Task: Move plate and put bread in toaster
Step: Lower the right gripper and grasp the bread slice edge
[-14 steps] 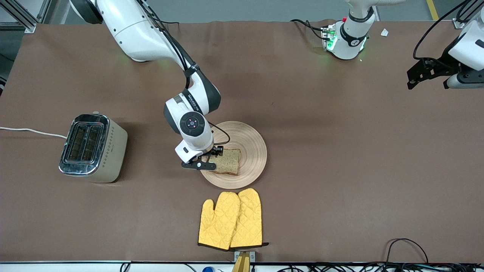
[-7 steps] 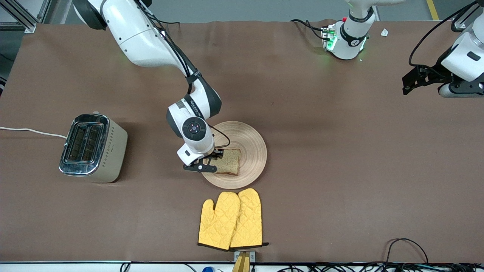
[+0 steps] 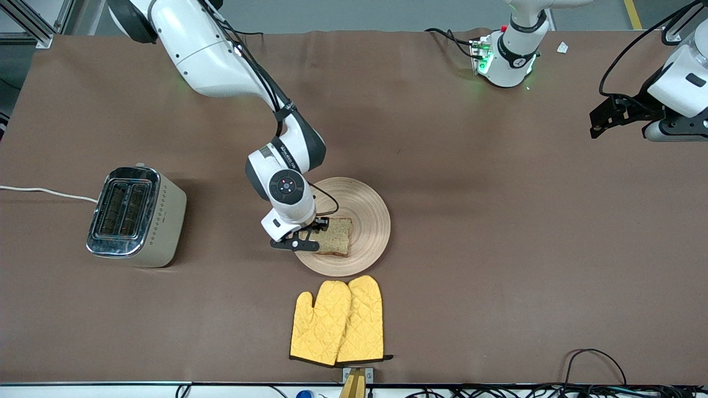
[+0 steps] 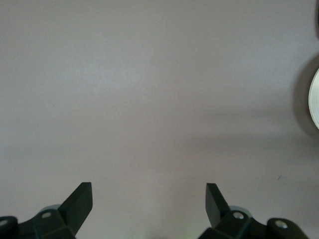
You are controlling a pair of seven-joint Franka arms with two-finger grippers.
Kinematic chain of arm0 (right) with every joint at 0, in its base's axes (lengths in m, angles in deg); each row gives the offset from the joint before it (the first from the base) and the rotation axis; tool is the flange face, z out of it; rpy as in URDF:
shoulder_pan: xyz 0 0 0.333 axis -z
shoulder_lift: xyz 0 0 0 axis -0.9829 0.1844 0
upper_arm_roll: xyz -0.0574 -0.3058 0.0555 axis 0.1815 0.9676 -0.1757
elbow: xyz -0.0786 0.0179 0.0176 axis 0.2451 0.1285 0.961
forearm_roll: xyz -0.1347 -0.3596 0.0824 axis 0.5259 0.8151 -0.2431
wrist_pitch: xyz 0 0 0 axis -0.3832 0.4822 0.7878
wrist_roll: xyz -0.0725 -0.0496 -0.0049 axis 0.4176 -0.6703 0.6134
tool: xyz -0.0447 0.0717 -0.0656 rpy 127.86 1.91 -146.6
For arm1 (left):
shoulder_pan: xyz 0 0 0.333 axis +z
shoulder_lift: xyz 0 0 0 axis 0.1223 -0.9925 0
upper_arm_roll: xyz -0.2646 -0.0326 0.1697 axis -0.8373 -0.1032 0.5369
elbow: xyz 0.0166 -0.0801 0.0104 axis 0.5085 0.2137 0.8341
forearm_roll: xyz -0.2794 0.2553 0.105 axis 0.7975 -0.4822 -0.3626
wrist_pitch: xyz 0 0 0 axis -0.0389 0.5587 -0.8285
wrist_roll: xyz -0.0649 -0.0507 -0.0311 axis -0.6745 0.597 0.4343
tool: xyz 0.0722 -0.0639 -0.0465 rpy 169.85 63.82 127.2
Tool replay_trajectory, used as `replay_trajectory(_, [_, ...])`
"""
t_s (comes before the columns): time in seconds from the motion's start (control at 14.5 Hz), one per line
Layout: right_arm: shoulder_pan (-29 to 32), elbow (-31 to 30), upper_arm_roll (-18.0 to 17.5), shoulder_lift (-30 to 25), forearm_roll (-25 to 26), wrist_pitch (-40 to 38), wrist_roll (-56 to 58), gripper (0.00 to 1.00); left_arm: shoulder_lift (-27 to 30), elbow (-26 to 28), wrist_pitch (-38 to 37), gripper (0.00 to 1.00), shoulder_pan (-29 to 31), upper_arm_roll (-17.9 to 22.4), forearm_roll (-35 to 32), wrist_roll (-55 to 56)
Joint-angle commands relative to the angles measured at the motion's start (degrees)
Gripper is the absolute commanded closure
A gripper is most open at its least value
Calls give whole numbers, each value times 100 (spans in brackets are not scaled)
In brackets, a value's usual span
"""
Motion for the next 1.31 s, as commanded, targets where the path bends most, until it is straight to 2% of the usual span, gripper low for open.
replay_trajectory(0.0, [-77, 54, 29, 21, 88, -7, -183, 34, -25, -93, -59, 0, -6, 1, 59, -55])
replay_trajectory(0.34, [-69, 54, 21, 21, 105, -7, -174, 59, -25, -93, -50, 0, -6, 1, 59, -55])
replay_trajectory(0.62, [-69, 54, 29, 21, 114, 2, -130, 69, -25, -93, -50, 0, -24, -8, 59, -55])
replay_trajectory(0.97, [-77, 54, 29, 39, 228, 11, -147, 97, -8, -84, -68, 0, -15, -8, 59, -55])
replay_trajectory(1.24, [-69, 54, 29, 65, 228, 108, -148, 100, 1, -84, -77, 0, -15, -8, 59, -55])
